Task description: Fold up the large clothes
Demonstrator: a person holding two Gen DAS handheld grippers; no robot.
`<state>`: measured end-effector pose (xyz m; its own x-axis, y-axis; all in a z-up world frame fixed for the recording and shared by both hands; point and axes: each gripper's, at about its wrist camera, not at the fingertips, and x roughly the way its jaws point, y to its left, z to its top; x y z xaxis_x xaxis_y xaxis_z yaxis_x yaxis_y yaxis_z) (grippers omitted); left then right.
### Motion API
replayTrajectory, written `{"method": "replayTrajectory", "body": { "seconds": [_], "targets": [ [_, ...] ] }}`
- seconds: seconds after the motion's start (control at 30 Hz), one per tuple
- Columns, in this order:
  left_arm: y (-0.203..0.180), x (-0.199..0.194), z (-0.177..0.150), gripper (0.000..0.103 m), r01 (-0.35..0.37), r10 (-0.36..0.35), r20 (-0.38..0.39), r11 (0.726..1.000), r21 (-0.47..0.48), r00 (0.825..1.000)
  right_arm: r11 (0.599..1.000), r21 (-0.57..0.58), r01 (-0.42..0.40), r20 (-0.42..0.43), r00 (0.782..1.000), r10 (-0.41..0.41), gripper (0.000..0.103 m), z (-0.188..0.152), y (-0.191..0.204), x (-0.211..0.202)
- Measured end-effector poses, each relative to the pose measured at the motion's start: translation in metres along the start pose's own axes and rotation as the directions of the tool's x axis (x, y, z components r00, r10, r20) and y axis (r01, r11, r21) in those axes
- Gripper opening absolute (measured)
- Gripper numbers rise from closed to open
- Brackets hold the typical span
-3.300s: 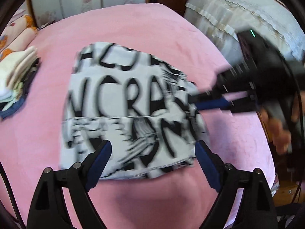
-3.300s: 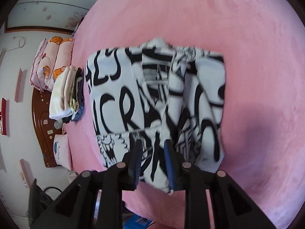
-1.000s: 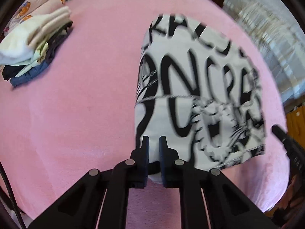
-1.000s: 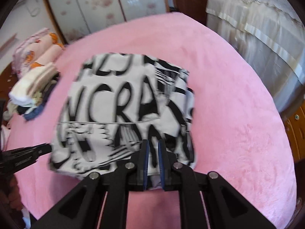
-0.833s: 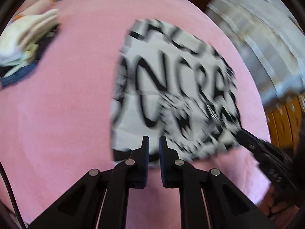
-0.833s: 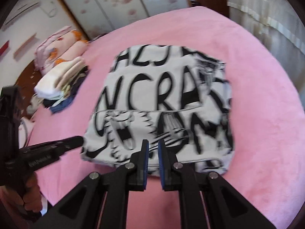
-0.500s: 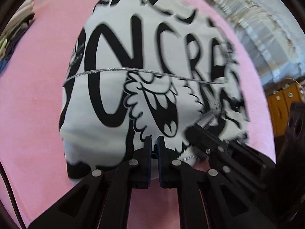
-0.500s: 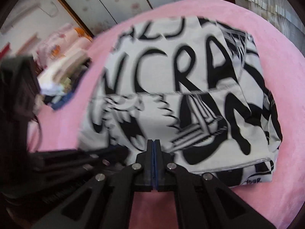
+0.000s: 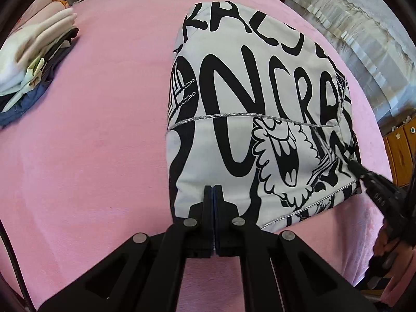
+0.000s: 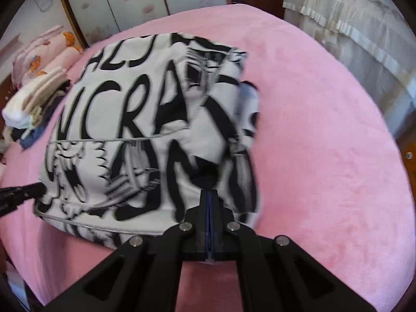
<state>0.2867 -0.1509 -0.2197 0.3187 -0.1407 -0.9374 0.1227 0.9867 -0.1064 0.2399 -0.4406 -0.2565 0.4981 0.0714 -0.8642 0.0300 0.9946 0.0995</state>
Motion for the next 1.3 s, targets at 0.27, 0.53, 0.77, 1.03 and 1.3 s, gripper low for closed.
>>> {"method": "replayTrajectory", "body": {
  "seconds": [0.27,0.53,0.77,1.03,1.3],
  "targets": [
    [-0.009,-0.021,0.023,0.001,0.038,-0.038,0.04,0.999,0.002,0.998,0.979,-0.037,-0.202,0.047,0.978,0.204,0.0,0.008,0.015,-0.036],
    [-0.013,0.016,0.058,0.001,0.076,-0.076,0.005,0.997,0.005,0.997,0.937,-0.039,-0.347,0.001,0.938,0.347,0.0,0.036,0.085,0.021],
    [-0.006,0.033,0.093,0.001,0.149,-0.149,0.028,0.989,0.008,0.988,0.932,0.023,-0.363,0.034,0.932,0.362,0.0,0.082,0.1,0.058],
    [0.002,0.077,0.167,0.001,0.202,-0.2,0.068,0.979,-0.009,0.977,0.932,0.079,-0.353,0.061,0.935,0.349,0.0,0.141,0.089,0.1],
    [0.02,0.097,0.225,0.001,0.218,-0.207,0.133,0.973,-0.073,0.969,0.943,0.038,-0.331,0.116,0.939,0.325,0.0,0.185,0.094,0.124]
  ]
}}
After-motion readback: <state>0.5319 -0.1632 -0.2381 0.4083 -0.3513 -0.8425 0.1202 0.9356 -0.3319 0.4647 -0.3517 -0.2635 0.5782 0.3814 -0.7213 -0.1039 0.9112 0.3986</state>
